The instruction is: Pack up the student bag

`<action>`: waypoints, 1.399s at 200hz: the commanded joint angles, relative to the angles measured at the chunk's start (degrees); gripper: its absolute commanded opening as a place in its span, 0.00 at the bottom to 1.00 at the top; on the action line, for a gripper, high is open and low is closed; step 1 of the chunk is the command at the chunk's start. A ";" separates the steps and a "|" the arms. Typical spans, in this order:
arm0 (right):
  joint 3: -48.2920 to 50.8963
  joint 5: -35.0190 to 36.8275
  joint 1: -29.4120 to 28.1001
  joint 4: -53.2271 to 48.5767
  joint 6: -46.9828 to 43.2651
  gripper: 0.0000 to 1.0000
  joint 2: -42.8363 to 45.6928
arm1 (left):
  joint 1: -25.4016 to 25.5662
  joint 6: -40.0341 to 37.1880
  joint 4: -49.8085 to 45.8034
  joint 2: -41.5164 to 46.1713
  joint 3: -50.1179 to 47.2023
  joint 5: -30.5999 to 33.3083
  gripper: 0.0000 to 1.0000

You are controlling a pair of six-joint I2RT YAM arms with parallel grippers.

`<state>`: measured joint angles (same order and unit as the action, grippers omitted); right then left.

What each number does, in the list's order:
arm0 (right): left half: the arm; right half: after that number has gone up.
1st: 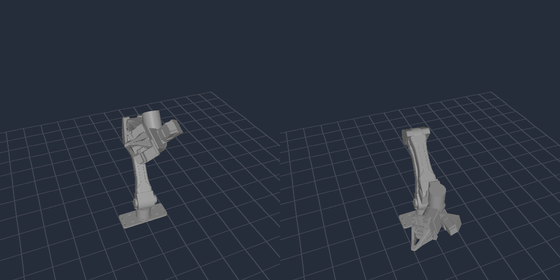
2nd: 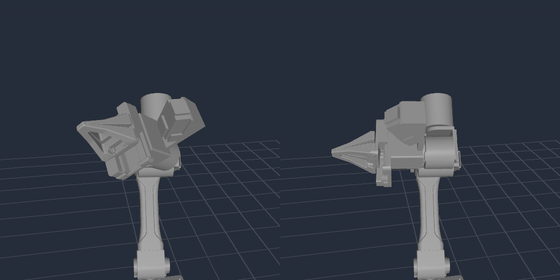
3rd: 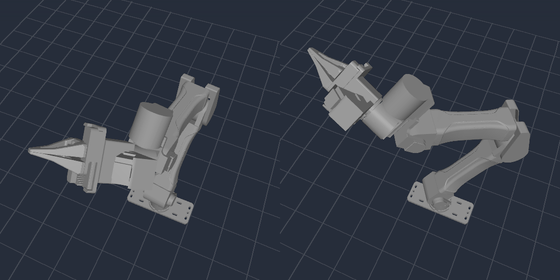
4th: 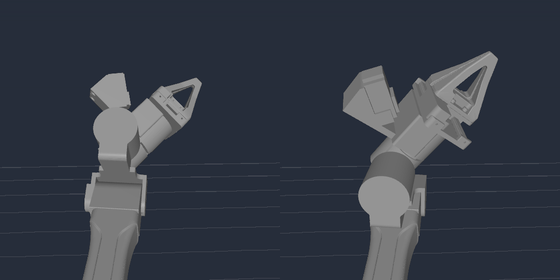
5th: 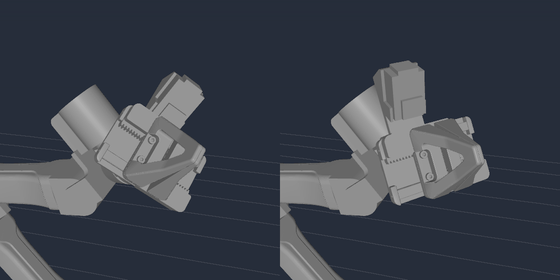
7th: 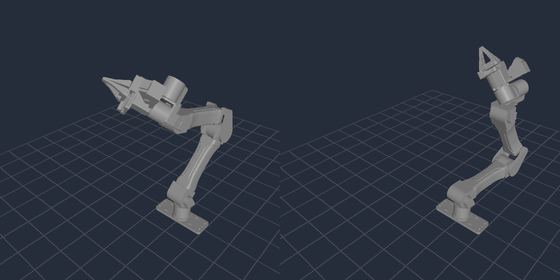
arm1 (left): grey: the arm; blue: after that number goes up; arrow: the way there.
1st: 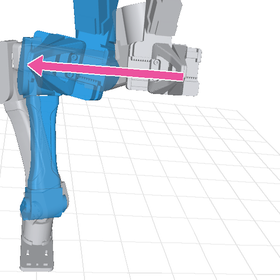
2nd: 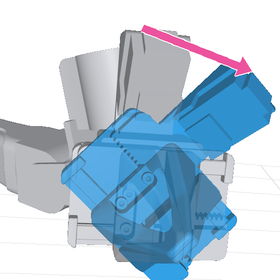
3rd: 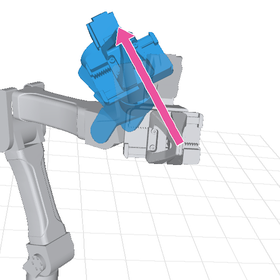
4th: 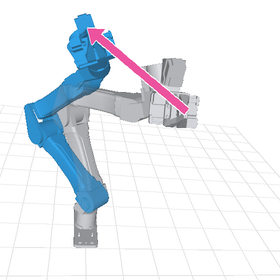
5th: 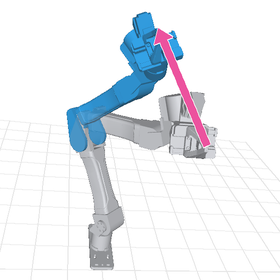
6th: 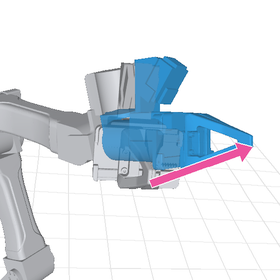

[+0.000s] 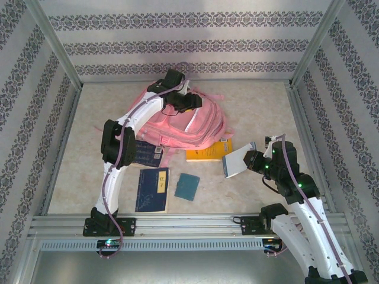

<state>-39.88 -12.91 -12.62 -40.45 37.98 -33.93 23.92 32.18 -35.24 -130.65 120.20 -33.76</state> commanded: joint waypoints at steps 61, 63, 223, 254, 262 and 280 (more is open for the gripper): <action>0.57 0.86 -0.33 5.16 0.55 0.00 -0.64 | 2.63 5.12 3.98 -2.68 -4.15 -3.60 0.24; 0.41 1.13 -0.37 5.08 0.37 0.00 -0.61 | 2.62 5.14 3.98 -2.61 -4.27 -3.60 0.22; -10.48 10.85 0.21 20.05 6.17 0.00 -11.99 | -4.52 1.83 -24.82 1.33 31.10 -6.61 0.00; -6.73 7.85 1.63 33.40 15.04 0.00 -16.47 | -5.36 2.82 -22.00 1.45 31.41 -11.52 0.00; -5.65 7.23 1.68 37.25 17.07 0.00 -17.75 | -5.51 3.37 -21.19 1.40 31.58 -12.81 0.00; -3.19 6.67 1.81 45.19 21.13 0.00 -20.83 | -5.73 4.63 -19.69 1.36 32.38 -14.64 0.00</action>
<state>-45.82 -3.99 -11.35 -11.70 50.74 -52.12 19.11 35.24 -59.31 -131.83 148.90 -41.06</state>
